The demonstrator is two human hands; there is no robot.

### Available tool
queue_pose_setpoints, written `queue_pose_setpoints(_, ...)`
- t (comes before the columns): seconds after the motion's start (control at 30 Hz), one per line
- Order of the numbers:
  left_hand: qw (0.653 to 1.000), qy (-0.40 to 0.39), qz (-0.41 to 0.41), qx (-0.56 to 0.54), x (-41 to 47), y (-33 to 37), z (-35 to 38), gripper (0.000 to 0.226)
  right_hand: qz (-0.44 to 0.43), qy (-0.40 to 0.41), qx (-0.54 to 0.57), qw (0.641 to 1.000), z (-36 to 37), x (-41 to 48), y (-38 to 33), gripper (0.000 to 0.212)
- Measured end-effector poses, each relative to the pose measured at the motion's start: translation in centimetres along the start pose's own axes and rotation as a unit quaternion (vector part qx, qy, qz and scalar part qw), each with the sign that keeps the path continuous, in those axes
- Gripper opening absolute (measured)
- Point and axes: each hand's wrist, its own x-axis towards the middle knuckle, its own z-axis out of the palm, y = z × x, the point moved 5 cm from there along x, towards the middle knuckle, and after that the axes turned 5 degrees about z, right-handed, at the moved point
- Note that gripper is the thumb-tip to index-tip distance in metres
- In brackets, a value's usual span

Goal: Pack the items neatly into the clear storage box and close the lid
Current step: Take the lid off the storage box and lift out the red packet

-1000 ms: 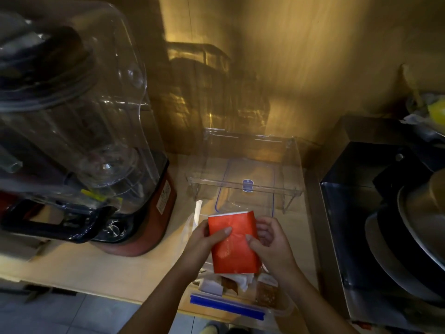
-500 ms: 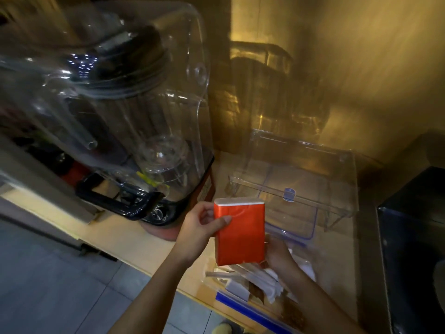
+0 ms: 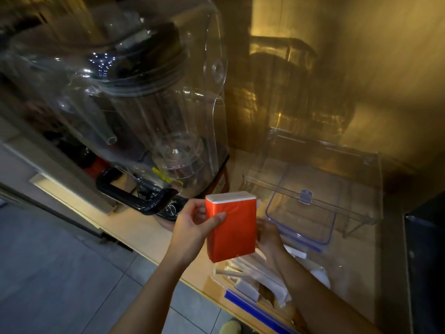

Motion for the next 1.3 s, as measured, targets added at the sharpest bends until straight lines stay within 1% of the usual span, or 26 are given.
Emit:
queue_pose_setpoints(0.07,1.0,0.016,0.005,-0.007,0.0,0.4,-0.1,0.049,-0.083,0.043,-0.082,0.992,-1.4,-0.2,-0.4,0.022)
queue_pose_setpoints(0.1,1.0,0.023,0.006,-0.014,0.0,0.6,-0.1,0.049,-0.123,0.052,-0.128,0.983,-2.2,-0.7,-0.5,0.021)
queue_pose_setpoints(0.17,0.999,0.035,0.009,-0.028,0.1,0.9,-0.1,0.047,-0.169,0.009,-0.188,0.968,-3.3,-1.9,-0.6,0.021)
queue_pose_setpoints(0.23,0.999,0.038,0.013,-0.029,0.3,1.0,0.0,0.043,-0.186,-0.028,-0.288,0.939,-4.1,-2.8,-1.1,0.026)
queue_pose_setpoints(0.3,0.999,0.035,0.02,-0.019,0.5,1.3,0.3,0.041,-0.198,-0.039,-0.422,0.884,-5.0,-3.0,-1.5,0.031)
queue_pose_setpoints(0.33,0.999,0.035,0.022,-0.015,0.6,1.3,0.6,0.042,-0.199,-0.046,-0.499,0.842,-5.3,-3.0,-1.7,0.032)
queue_pose_setpoints(0.4,0.999,0.032,0.019,-0.016,0.7,1.3,1.0,0.042,-0.187,-0.067,-0.638,0.744,-5.4,-2.9,-1.1,0.027)
queue_pose_setpoints(0.43,0.999,0.029,0.018,-0.019,0.7,1.3,1.2,0.042,-0.181,-0.073,-0.668,0.718,-5.5,-2.9,-0.7,0.02)
queue_pose_setpoints(0.47,0.999,0.027,0.017,-0.02,0.7,1.2,1.4,0.043,-0.186,-0.083,-0.685,0.699,-5.3,-3.1,-0.4,0.01)
queue_pose_setpoints(0.5,0.999,0.026,0.017,-0.02,0.6,1.2,1.6,0.044,-0.207,-0.084,-0.694,0.685,-5.2,-3.2,0.0,0.022)
queue_pose_setpoints(0.53,0.999,0.024,0.017,-0.02,0.7,1.1,1.7,0.044,-0.223,-0.081,-0.699,0.675,-5.1,-3.2,0.5,0.039)
queue_pose_setpoints(0.6,0.999,0.021,0.014,-0.02,0.7,0.9,2.0,0.041,-0.22,-0.046,-0.698,0.679,-5.2,-2.6,0.9,0.054)
queue_pose_setpoints(0.67,1.0,0.017,0.007,-0.018,0.8,0.4,2.2,0.038,-0.169,-0.027,-0.702,0.691,-5.6,-1.5,1.5,0.069)
queue_pose_setpoints(0.73,1.0,0.013,0.003,-0.01,0.7,0.0,2.3,0.042,-0.107,-0.029,-0.725,0.68,-6.0,-0.7,2.3,0.089)
queue_pose_setpoints(0.8,1.0,0.012,0.003,-0.004,0.5,-0.4,2.4,0.045,-0.073,-0.025,-0.739,0.669,-6.1,-0.2,2.8,0.099)
queue_pose_setpoints(0.83,1.0,0.013,0.002,-0.002,0.5,-0.5,2.4,0.045,-0.069,-0.026,-0.74,0.668,-6.1,-0.1,2.8,0.097)
queue_pose_setpoints(0.87,1.0,0.015,0.002,-0.002,0.5,-0.7,2.3,0.044,-0.07,-0.03,-0.738,0.67,-5.9,-0.1,2.8,0.091)
queue_pose_setpoints(0.9,1.0,0.017,0.002,-0.002,0.5,-0.9,2.3,0.04,-0.079,-0.037,-0.731,0.676,-5.7,-0.3,2.7,0.08)
queue_pose_setpoints(0.97,1.0,0.02,0.006,-0.002,0.5,-1.1,2.2,0.036,-0.108,-0.057,-0.7,0.704,-5.6,-0.5,2.5,0.058)
queue_pose_setpoints(1.0,1.0,0.018,0.008,-0.001,0.5,-1.0,2.2,0.038,-0.119,-0.071,-0.685,0.715,-5.6,-0.7,2.6,0.054)
queue_pose_setpoints(1.03,1.0,0.012,0.011,0.001,0.5,-1.0,2.3,0.041,-0.126,-0.085,-0.679,0.718,-5.7,-1.1,2.8,0.051)
queue_pose_setpoints(1.1,1.0,-0.02,0.023,0.006,0.5,-0.7,2.8,0.045,-0.139,-0.113,-0.684,0.707,-6.0,-1.6,3.4,0.043)
queue_pose_setpoints(1.17,0.996,-0.075,0.044,0.024,0.5,-0.7,3.7,0.044,-0.143,-0.133,-0.693,0.694,-6.4,-2.1,3.9,0.036)
queue_pose_setpoints(1.2,0.992,-0.103,0.058,0.049,0.5,-0.7,4.1,0.044,-0.144,-0.14,-0.702,0.683,-6.6,-2.3,4.2,0.035)
queue_pose_setpoints(1.27,0.973,-0.149,0.096,0.145,0.6,-1.0,5.2,0.046,-0.151,-0.141,-0.719,0.664,-6.9,-2.5,4.7,0.038)
queue_pose_setpoints(1.3,0.96,-0.164,0.12,0.195,0.7,-1.1,5.8,0.049,-0.152,-0.126,-0.718,0.667,-7.1,-2.5,4.7,0.041)
